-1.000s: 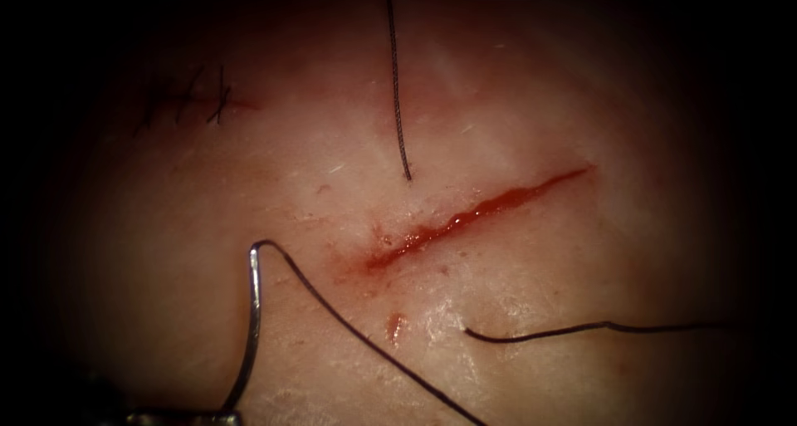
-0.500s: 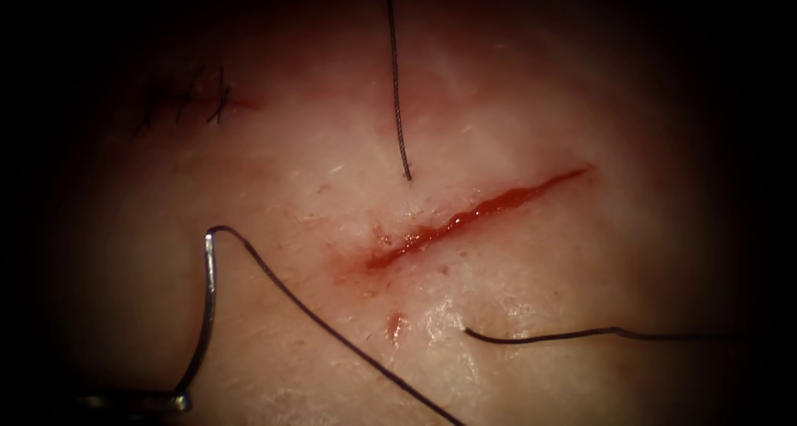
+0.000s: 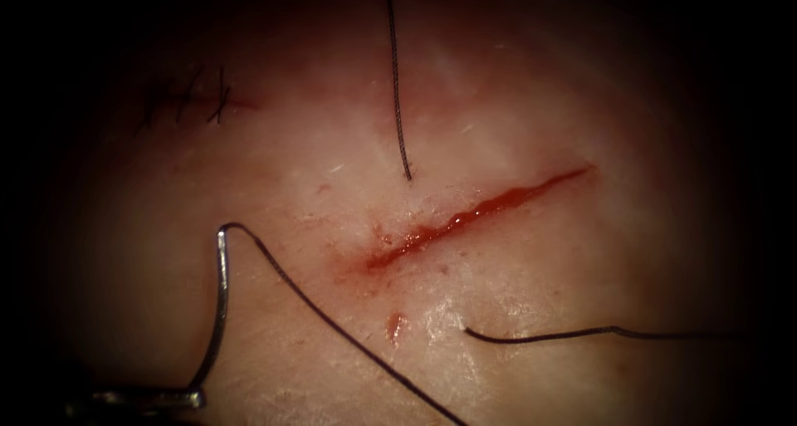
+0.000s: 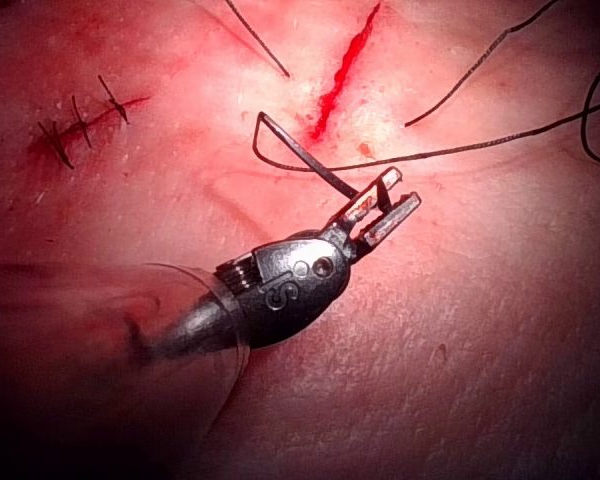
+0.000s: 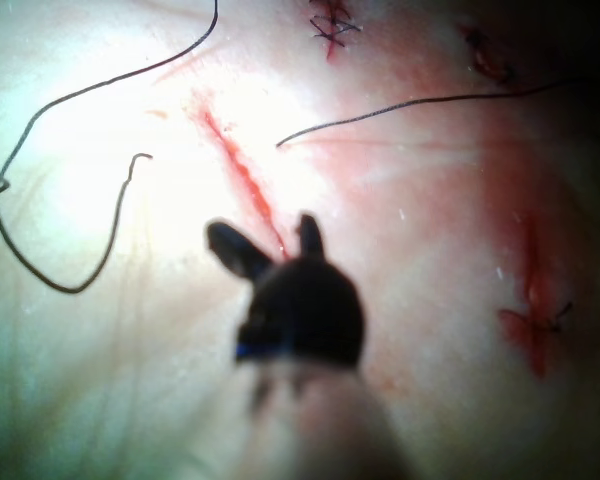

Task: Wound Closure

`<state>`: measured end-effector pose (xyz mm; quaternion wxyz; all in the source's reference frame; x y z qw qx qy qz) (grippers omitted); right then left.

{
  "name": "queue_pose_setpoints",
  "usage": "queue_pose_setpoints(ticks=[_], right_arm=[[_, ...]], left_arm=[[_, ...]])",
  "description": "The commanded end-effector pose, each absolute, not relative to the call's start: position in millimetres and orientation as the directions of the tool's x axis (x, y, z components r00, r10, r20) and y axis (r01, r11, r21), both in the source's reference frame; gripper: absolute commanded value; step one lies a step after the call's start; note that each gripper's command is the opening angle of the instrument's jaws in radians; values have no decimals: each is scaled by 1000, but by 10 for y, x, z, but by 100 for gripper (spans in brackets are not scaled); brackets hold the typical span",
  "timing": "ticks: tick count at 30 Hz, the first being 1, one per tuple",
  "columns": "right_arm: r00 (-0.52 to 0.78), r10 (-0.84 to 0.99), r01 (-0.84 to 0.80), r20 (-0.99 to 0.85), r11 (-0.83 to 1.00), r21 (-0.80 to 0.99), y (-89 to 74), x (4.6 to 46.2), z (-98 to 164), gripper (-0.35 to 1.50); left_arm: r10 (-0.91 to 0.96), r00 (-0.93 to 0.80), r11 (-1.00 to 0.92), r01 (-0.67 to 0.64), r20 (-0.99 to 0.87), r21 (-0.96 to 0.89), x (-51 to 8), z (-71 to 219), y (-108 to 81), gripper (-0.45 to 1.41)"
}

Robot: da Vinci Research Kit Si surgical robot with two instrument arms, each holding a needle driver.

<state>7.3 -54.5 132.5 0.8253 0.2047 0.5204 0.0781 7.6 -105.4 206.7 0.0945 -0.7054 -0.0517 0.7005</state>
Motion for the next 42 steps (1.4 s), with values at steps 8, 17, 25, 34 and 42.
queue_pose_setpoints(ticks=[8,17,25,34,42], right_arm=[[415,254,-5,-874,961,277,-594,182,1439,123],[421,224,-11,-879,970,242,-635,224,1483,123],[396,196,40,-897,972,229,-696,228,1492,123],[386,158,95,-909,973,210,-760,229,1500,121],[387,166,97,-907,971,219,-770,240,1498,121]], left_arm=[[206,16,-977,-57,-979,-206,65,2076,-1066,-45],[204,15,-977,-59,-979,-204,63,2078,-1067,-45],[204,16,-977,-56,-979,-204,66,2078,-1067,-45],[204,15,-977,-59,-979,-204,63,2078,-1067,-45],[204,18,-977,-59,-979,-204,66,2077,-1068,-45]])
